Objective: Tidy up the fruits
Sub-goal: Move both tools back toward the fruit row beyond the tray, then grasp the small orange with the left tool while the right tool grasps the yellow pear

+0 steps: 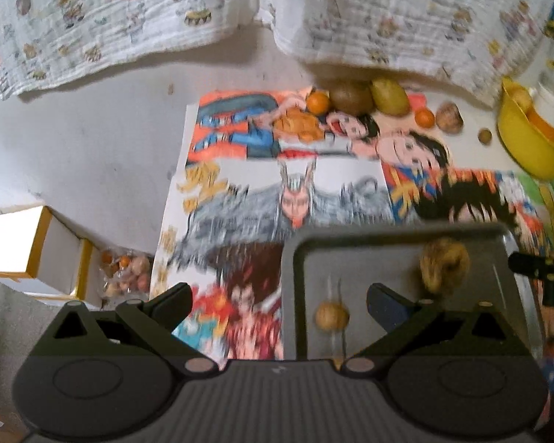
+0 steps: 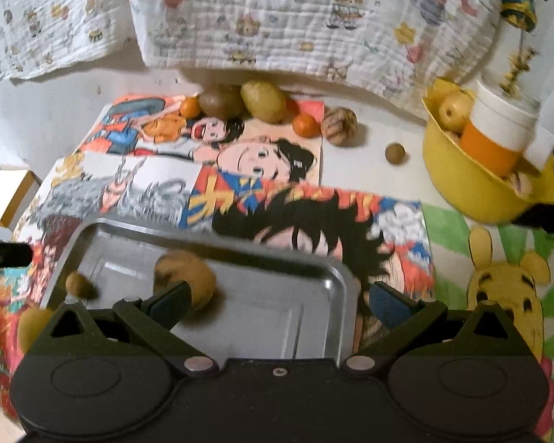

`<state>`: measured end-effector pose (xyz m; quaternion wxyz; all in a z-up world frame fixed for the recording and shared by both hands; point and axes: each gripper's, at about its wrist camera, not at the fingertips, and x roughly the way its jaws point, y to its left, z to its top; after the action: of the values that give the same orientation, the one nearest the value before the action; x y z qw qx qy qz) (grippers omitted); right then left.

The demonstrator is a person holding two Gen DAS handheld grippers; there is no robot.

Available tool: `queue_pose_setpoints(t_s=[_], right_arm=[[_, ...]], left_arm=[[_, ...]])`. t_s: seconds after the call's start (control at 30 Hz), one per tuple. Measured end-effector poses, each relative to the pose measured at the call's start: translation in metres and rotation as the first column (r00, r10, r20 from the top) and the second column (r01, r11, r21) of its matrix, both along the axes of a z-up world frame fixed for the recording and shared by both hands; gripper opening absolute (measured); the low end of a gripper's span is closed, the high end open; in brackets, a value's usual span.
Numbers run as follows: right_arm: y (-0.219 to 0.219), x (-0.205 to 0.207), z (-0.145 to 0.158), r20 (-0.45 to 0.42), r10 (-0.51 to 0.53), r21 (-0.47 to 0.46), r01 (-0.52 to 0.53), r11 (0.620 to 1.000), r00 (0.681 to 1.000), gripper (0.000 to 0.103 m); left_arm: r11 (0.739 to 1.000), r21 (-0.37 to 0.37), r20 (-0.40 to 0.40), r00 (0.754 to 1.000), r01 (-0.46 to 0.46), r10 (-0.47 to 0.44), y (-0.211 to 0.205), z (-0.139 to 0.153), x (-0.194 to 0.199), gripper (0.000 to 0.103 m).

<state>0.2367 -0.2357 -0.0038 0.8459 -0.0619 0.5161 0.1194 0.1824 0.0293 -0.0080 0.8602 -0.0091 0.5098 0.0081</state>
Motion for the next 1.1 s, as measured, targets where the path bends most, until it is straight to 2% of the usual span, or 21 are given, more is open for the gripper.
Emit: queue_pose_setpoints(t_s=[0.2, 0.37, 0.53, 0.7, 0.97, 1.1], right_arm=[[0.001, 0.035, -0.005, 0.020, 0.048, 0.017, -0.048, 0.999, 0.999, 0.102], [0.010, 0.068, -0.015, 0.040, 0.146, 0.006, -0.146, 0.989, 0.989, 0.102], [0.023, 0.098, -0.026, 0.080, 0.274, -0.047, -0.271, 0.962, 0.958, 0.102], [0.034, 0.134, -0.037, 0.112, 0.369, -0.075, -0.362, 0.929, 0.923, 0.101], [0.052, 0.181, -0.053, 0.124, 0.436, -0.108, -0.424, 0.899, 0.891, 0.092], [0.062, 0.198, -0.065, 0.110, 0.481, -0.123, -0.468, 0.875, 0.870, 0.090]], left_arm=[[1.000, 0.010, 0.031, 1.000, -0.004, 0.004, -0.010, -0.004, 0.046, 0.102], [0.999, 0.039, 0.040, 0.999, 0.011, -0.013, -0.018, -0.016, 0.083, 0.102], [0.991, 0.120, 0.076, 0.995, 0.057, -0.066, -0.024, -0.028, 0.116, 0.102], [0.984, 0.160, 0.090, 0.991, 0.085, -0.100, -0.025, -0.039, 0.147, 0.102], [0.968, 0.216, 0.120, 0.980, 0.130, -0.159, -0.030, -0.051, 0.192, 0.102], [0.961, 0.205, 0.124, 0.969, 0.185, -0.212, -0.032, -0.060, 0.205, 0.102]])
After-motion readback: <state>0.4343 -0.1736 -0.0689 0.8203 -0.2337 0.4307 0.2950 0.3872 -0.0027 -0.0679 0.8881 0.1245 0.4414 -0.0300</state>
